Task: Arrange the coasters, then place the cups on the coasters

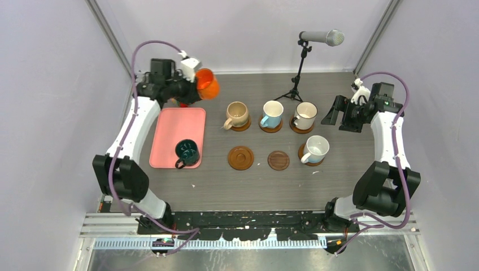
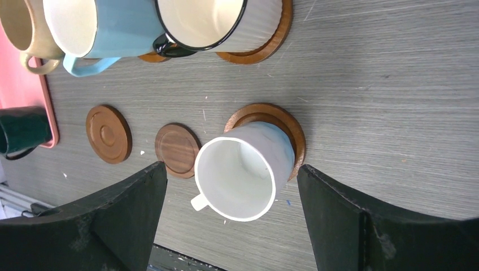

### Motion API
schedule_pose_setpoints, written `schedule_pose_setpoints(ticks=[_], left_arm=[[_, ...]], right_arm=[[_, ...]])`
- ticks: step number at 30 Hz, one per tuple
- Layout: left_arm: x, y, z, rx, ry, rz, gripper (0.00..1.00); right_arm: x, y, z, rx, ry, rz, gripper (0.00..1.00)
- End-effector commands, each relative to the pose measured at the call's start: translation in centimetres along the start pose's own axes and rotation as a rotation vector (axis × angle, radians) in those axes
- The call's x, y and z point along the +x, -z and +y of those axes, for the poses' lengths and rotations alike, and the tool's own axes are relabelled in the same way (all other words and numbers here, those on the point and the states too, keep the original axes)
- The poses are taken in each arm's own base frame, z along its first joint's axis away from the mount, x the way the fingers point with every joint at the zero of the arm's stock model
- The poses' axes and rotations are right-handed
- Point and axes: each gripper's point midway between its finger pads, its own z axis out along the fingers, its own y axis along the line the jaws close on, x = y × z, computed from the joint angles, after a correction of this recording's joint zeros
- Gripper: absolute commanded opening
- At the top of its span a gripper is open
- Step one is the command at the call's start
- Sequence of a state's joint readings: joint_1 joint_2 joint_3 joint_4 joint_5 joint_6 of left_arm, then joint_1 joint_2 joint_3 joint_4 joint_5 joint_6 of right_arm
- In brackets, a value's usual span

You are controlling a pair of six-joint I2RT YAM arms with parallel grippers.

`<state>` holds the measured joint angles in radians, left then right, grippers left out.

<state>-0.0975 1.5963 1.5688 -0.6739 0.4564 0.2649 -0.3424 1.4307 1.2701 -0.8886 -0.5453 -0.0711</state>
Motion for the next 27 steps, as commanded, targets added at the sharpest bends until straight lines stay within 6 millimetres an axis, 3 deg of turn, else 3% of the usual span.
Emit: schedule_pose_setpoints(ticks=[1,6,16,23,27], left_arm=[[-5.7,3.3,-6.7,-0.037,-0.032,-0.091,0.00],[-6.4,2.9,-13.4,-0.032,-0.042,-0.073,0.00],[-2.5,-1.8,-27.2,0.014,-0.177,-0.005,0.00],[-0.3,-5.9,-33.3,0.033,-0.186,0.009,0.00],[1.5,-7.5,-34.9,0.047,-0.185,0.034,0.00]], right_arm=[[-2.3,2.2,0.0,0.074,0.016,-0.113,0.90],[-2.3,2.5,-0.7,0.130,-0.008,-0.121,0.90],[-2.8,2.6,-1.9,0.208,-0.090,-0.213,0.90],[-2.4,1.9,-2.7,0.232,-0.109,-0.204,0.90],[-2.1,1.7,-3.6,0.269,-0.099,-0.208,0.90]])
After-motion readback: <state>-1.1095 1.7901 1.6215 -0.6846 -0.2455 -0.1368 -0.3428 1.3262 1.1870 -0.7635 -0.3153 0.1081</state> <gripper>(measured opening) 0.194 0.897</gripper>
